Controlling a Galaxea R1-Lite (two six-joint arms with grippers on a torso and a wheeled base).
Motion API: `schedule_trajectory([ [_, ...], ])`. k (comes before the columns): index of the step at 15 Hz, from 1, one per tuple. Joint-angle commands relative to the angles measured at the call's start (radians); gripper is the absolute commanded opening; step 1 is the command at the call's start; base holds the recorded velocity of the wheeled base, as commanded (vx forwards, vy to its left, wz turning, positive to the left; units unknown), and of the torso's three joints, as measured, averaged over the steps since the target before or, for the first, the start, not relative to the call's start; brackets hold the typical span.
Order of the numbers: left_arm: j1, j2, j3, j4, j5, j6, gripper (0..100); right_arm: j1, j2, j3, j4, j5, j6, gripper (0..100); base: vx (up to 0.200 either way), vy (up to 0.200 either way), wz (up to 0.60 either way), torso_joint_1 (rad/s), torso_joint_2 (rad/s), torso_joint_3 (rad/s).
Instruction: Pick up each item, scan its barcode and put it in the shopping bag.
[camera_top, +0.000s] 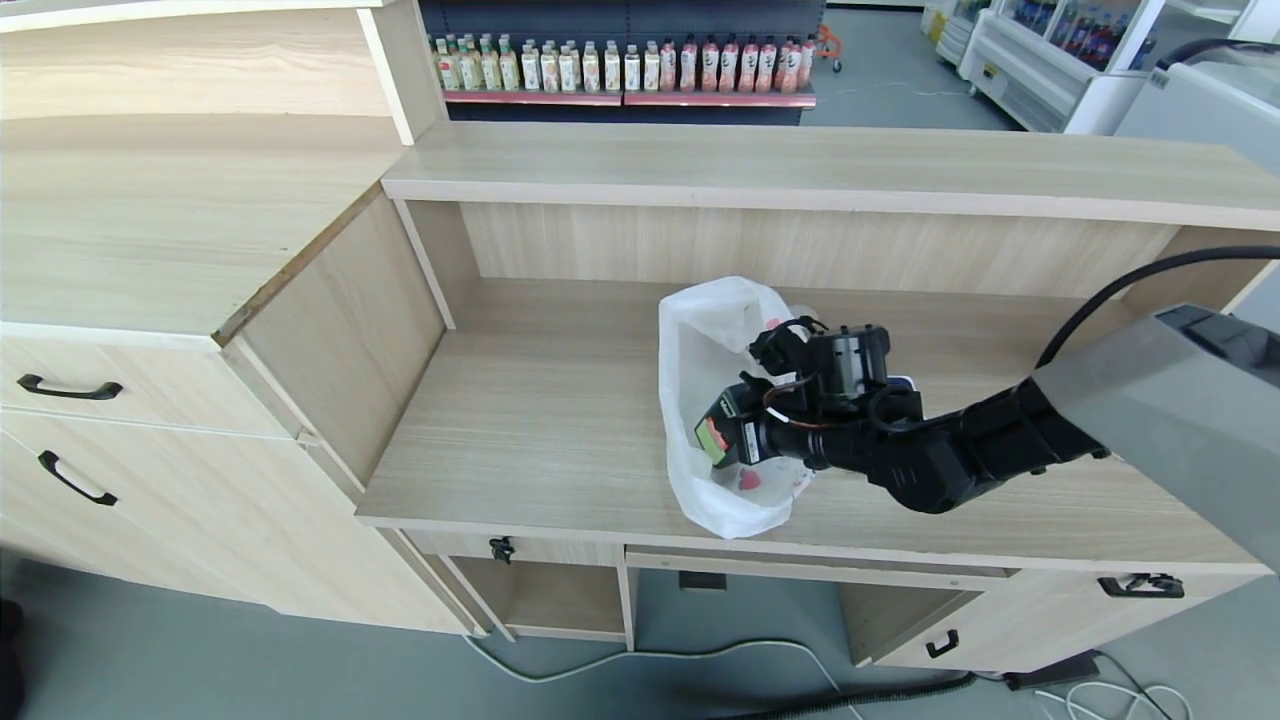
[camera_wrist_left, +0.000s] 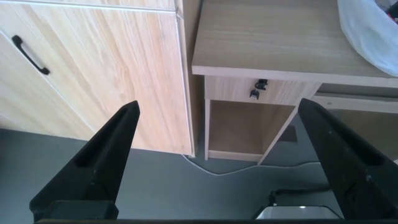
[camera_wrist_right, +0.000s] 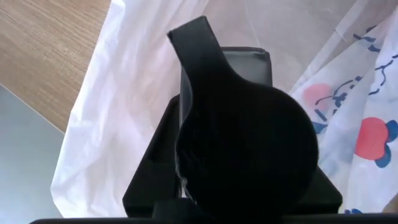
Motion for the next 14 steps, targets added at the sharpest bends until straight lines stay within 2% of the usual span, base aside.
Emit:
schedule_trajectory([
  [1, 0.0, 0.0, 0.0, 0.0, 0.0, 0.0, 100, 0.015, 0.036, -0.019, -0.001, 0.0, 0.0, 100, 0.0, 0.0, 0.0, 0.0, 0.0, 0.0],
  [7, 0.0, 0.0, 0.0, 0.0, 0.0, 0.0, 100, 0.022, -0.011, -0.022, -0.084, 0.011, 0.047, 100, 0.0, 0.0, 0.0, 0.0, 0.0, 0.0],
  [9, 0.0, 0.0, 0.002, 0.0, 0.0, -0.003, 100, -0.01, -0.122, -0.018, -0.067, 0.016, 0.138, 100, 0.0, 0.0, 0.0, 0.0, 0.0, 0.0],
  [12, 0.0, 0.0, 0.0, 0.0, 0.0, -0.003, 100, -0.076, -0.255, 0.008, 0.021, -0.018, 0.19, 100, 0.0, 0.0, 0.0, 0.0, 0.0, 0.0],
  [14, 0.0, 0.0, 0.0, 0.0, 0.0, -0.003, 100, -0.15, -0.367, 0.059, 0.079, -0.11, 0.303, 100, 0.0, -0.1, 0.0, -0.001, 0.0, -0.001],
])
